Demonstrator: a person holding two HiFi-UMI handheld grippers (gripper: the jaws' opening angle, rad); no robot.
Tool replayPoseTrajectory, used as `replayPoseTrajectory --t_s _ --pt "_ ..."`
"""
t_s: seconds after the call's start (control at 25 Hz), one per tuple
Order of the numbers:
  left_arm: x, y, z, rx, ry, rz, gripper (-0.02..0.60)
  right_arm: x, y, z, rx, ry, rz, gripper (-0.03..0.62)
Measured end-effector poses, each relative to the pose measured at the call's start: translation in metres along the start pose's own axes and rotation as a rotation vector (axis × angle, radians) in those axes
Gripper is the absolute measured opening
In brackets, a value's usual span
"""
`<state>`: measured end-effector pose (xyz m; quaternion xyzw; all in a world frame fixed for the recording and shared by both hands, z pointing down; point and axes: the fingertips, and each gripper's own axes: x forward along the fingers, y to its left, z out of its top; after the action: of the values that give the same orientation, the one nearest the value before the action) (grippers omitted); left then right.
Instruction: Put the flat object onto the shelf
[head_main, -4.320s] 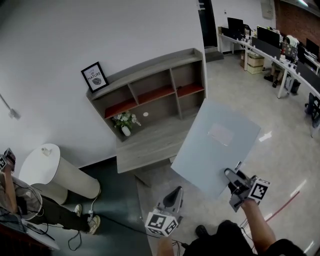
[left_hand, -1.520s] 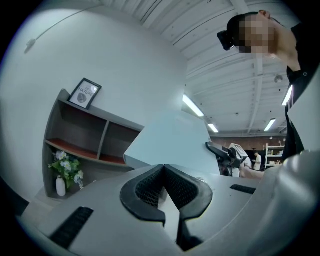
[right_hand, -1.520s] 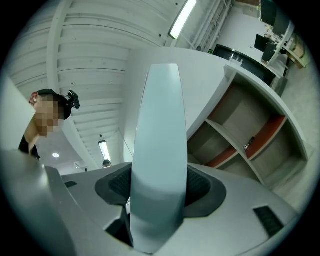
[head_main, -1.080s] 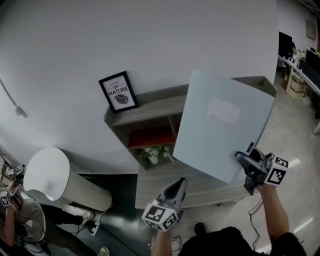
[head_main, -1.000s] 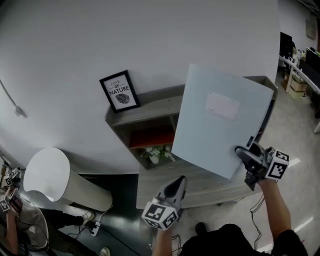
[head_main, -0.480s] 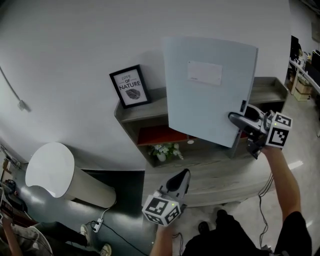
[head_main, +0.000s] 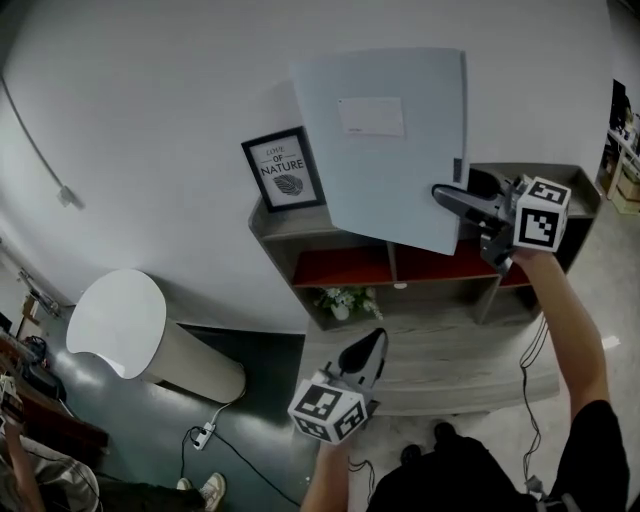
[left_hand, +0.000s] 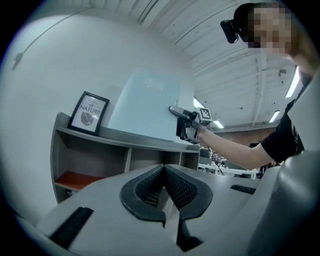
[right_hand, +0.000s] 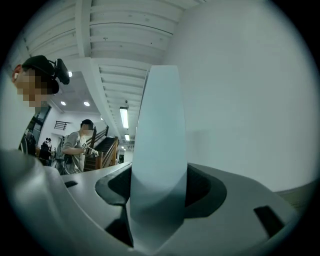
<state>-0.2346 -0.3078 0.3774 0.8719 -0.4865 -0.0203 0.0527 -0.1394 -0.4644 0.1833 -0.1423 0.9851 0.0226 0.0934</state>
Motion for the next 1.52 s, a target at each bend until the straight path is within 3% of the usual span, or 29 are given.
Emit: replayPoseTrajectory --t_s 0.6,1.0,1.52 --pt "0.043 -0.008 0.02 0.024 -0.007 0.081 0.012 0.053 -0.081 -0.021 -0.014 0.082 0.03 0.282" --pt "0.063 -0.022 0.015 0.033 0.004 0.107 0.012 0.06 -0.095 -0.032 -0.026 0.088 0.092 0.282" --pt "0.083 -0.017 0.019 0.024 0.006 0.118 0.012 0.061 -0.112 -0.046 -0.017 0.122 0.093 0.282"
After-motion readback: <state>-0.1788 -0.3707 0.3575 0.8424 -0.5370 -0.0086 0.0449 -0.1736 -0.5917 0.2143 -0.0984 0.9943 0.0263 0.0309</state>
